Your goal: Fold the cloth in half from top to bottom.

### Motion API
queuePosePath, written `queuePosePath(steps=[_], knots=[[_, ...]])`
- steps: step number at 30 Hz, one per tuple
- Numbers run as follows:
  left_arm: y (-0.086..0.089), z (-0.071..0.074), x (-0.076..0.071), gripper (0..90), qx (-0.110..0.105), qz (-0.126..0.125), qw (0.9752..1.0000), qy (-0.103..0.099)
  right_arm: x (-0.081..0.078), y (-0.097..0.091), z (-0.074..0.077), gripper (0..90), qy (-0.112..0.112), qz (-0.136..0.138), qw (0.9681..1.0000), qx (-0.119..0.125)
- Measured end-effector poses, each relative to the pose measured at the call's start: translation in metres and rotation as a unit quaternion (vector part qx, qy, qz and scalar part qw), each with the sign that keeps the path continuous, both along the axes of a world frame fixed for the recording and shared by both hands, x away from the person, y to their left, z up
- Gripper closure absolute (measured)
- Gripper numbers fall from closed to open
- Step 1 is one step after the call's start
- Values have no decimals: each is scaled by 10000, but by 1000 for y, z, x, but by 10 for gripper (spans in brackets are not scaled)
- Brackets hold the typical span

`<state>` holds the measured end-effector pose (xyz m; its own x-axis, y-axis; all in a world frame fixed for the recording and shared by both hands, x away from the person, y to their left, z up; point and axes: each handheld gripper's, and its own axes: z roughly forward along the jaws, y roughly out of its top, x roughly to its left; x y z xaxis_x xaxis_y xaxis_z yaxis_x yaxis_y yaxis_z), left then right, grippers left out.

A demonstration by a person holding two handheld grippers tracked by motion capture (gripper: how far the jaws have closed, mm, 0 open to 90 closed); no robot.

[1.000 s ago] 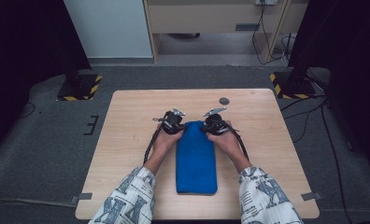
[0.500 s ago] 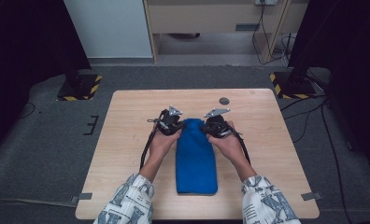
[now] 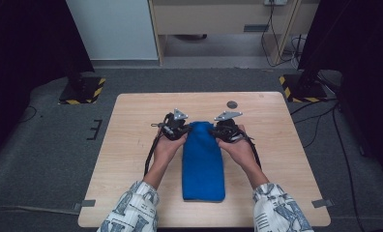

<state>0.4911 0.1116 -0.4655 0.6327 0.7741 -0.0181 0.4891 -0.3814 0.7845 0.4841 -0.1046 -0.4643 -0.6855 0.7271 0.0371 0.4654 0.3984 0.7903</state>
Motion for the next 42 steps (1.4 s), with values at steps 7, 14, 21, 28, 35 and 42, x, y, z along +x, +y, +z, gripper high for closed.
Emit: queuePosePath(steps=[7,14,21,28,35,42], knots=[[1,3,0,846,-11,-4,10000,-51,0,1,3,851,-9,-12,10000,5],[2,12,2,846,-71,21,9999,-149,2,0,9,850,-65,-23,10000,63],[3,19,5,846,-131,27,9997,-206,4,0,16,850,-118,-48,9999,102],[5,28,8,846,-219,20,9993,-316,8,0,22,851,-167,-26,9998,106],[6,29,10,846,-298,52,9988,-384,11,0,24,849,-274,-84,9995,150],[5,28,4,847,-251,-25,9988,-414,7,-6,22,842,-286,-54,9991,299]])
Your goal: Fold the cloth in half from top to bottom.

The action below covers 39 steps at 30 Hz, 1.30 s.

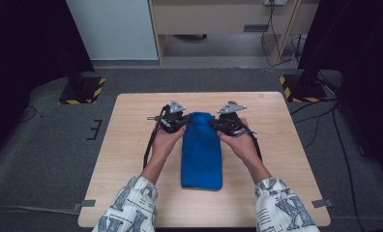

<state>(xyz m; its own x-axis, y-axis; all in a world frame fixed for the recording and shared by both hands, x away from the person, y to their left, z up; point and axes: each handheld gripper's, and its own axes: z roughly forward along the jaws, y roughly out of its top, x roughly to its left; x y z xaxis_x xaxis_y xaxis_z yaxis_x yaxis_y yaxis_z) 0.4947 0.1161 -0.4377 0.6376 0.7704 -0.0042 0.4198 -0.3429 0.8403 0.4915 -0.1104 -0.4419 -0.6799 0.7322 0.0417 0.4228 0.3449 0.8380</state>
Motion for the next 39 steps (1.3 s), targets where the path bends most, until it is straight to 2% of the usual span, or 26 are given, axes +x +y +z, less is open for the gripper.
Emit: queuePosePath(steps=[4,11,19,27,28,33,39], knots=[[1,-3,-6,847,-18,-49,10000,-18,-6,-1,-4,842,-58,55,10000,-36],[6,-5,-14,847,-14,-99,9999,2,-14,0,-11,842,-66,134,9999,42],[10,3,-16,847,-34,-127,9999,-44,-19,0,-5,841,-160,174,9996,148],[12,11,-3,847,-36,-35,10000,-71,-7,5,4,842,-190,70,9997,156],[12,11,0,847,-41,-18,10000,-45,-2,6,6,843,-185,-28,9996,232],[12,17,10,847,-153,81,9998,-35,8,8,10,843,-209,-98,9996,176],[11,24,9,847,-128,81,9999,-81,10,8,17,843,-247,-108,9995,187]])
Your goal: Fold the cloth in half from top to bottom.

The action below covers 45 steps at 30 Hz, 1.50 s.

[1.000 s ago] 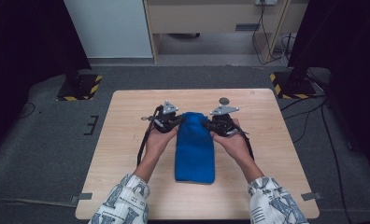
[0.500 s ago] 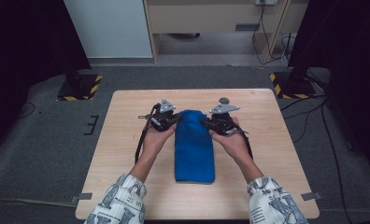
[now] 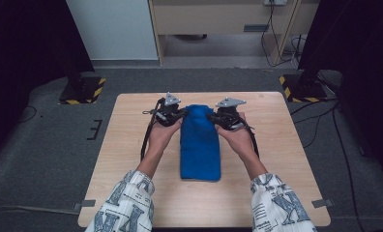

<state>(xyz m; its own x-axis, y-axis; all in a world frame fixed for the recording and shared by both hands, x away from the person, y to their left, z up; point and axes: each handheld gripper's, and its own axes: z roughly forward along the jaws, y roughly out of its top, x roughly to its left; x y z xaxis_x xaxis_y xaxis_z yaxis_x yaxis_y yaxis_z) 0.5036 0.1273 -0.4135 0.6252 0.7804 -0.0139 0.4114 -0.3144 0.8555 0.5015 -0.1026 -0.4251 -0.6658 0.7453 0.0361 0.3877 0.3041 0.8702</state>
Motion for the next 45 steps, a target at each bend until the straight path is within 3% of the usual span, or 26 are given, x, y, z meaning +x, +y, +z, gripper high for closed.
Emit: queuePosePath(steps=[5,27,37,45], knots=[[-1,-3,-11,846,107,-95,9999,-27,-11,-4,-4,842,-7,121,9999,-9],[0,-33,-47,841,-4,-288,9994,167,-41,-13,-38,821,97,401,9991,59],[-2,-49,-57,838,-2,-371,9990,255,-52,-15,-57,808,198,486,9986,-29],[1,-57,-63,835,-26,-401,9987,308,-60,-16,-62,814,234,545,9982,59]])
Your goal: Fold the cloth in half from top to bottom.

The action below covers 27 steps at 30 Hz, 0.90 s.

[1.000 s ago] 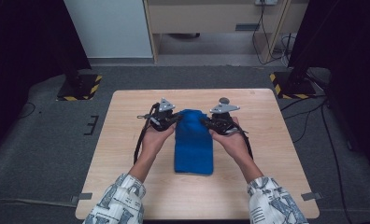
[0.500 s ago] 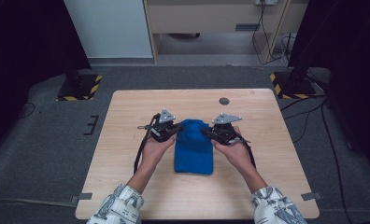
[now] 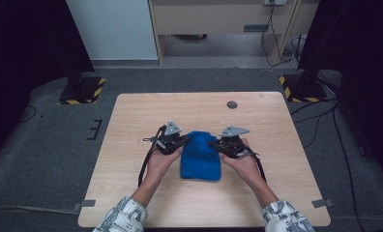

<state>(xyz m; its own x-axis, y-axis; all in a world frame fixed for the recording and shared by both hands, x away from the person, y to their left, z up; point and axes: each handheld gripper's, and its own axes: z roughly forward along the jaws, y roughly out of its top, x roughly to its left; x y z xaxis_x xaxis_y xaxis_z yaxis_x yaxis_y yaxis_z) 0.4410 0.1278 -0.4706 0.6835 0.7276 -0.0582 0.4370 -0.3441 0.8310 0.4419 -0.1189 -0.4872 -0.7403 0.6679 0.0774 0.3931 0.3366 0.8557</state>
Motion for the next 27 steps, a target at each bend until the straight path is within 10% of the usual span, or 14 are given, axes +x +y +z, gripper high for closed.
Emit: queuePosePath(steps=[16,27], knots=[[2,-8,-3,796,-197,5,9995,228,-7,-5,-9,831,-2,-41,9998,216],[7,2,-11,384,-559,86,9978,338,-12,-6,-11,835,-15,5,9998,176]])
